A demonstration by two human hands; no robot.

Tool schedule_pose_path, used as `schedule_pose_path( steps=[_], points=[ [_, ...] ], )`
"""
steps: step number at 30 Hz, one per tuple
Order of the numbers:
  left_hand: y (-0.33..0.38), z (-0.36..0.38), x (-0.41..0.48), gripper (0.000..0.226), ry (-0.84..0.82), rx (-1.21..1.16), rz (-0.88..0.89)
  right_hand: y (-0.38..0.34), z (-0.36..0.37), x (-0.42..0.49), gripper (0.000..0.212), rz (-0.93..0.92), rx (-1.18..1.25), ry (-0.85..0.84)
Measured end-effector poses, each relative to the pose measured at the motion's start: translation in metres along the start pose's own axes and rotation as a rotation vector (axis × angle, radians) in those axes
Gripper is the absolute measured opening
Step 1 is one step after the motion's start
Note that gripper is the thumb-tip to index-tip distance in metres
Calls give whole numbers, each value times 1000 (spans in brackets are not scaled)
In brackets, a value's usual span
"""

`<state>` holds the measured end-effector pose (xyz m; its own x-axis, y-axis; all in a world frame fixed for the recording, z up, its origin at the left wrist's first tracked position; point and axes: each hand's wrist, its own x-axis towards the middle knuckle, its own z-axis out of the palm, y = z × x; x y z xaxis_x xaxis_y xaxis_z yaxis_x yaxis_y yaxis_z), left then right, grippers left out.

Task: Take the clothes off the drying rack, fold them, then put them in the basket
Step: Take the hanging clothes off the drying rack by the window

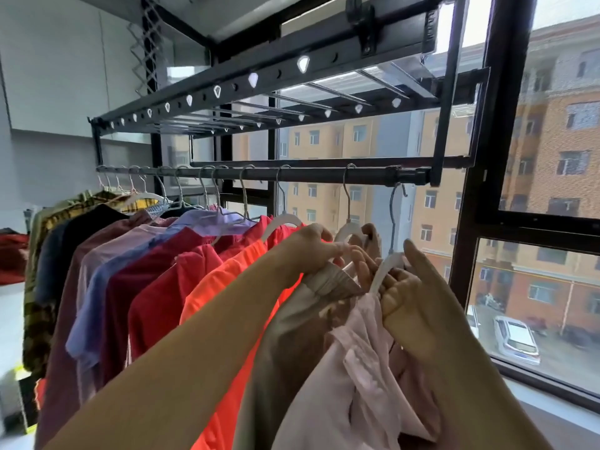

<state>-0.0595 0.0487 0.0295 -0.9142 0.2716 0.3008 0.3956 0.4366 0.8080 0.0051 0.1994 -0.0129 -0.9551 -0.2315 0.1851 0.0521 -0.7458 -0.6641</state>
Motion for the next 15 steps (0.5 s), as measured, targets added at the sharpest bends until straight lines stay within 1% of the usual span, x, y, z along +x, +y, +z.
schedule_pose_path(
  steps=[1, 2, 4, 6, 7, 8, 12, 13, 15],
  points=[
    [0, -1, 1, 15, -20, -32, -9, 1, -1, 1, 64, -5, 15, 20],
    [0, -2, 2, 11, -33, -68, -31, 3, -4, 3, 58, -28, 57, 30],
    [-3, -7, 6, 15, -10, -151, -81, 6, -2, 2, 58, -51, 158, 15],
    [-2, -20, 9, 10, 49, -235, -112, 10, -2, 3, 50, -51, 155, -11],
    [0, -31, 10, 8, 73, -246, -100, 11, 1, 2, 48, -48, 145, -33],
    [4, -44, 8, 14, 82, -236, -70, 12, 2, 2, 49, -38, 135, -62],
    [17, -91, -14, 40, 56, -158, 57, 18, 8, 3, 72, -37, 136, -130],
    [16, -95, -23, 42, 53, -162, 66, 21, 11, 4, 74, -49, 144, -134],
    [7, -90, -44, 36, 29, -207, 78, 32, 21, 6, 69, -59, 168, -172]
  ],
)
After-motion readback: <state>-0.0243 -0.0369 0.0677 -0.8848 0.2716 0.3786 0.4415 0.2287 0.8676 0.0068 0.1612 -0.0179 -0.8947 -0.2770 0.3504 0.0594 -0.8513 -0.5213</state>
